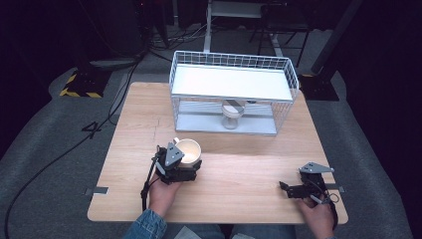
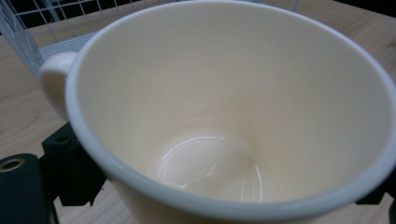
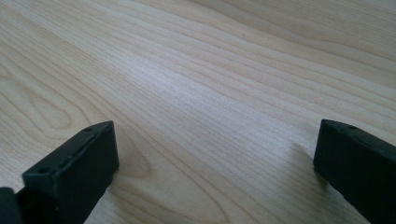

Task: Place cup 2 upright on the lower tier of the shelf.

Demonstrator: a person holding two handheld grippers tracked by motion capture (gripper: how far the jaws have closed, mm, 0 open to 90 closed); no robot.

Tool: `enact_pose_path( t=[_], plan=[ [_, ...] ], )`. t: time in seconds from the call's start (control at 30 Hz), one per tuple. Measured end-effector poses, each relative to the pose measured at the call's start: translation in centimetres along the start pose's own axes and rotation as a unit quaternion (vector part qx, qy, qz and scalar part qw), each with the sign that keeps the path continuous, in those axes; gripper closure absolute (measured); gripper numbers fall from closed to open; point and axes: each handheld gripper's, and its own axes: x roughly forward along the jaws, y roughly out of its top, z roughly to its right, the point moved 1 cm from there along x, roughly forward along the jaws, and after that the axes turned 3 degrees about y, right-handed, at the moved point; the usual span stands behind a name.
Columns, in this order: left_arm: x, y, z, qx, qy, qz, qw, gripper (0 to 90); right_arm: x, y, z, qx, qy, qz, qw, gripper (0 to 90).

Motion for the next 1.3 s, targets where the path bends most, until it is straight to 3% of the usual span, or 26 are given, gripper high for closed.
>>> enact_pose_path(
  t=[0.3, 0.57, 0.77, 1.3],
  plan=[
    [-0.7, 2.3, 0.4, 0.001, -0.014, 0.003, 0.9999, 8.6, 0.0, 0.0, 0.0, 0.001, -0.001, 0.000, 1.0000, 0.0],
    [-1.0, 4.4, 0.4, 0.013, -0.025, 0.007, 0.9996, 8.6, 0.0, 0.0, -0.1, 0.003, -0.002, 0.000, 1.0000, 0.0],
    [-1.0, 5.7, 0.4, 0.005, -0.040, 0.010, 0.9991, 8.6, 0.0, 0.1, -0.1, 0.003, -0.003, 0.000, 1.0000, 0.0],
    [-0.9, 10.1, 0.4, 0.015, -0.047, 0.021, 0.9985, 8.6, 0.1, 0.1, -0.1, 0.005, -0.006, 0.000, 1.0000, 0.0]
  ],
)
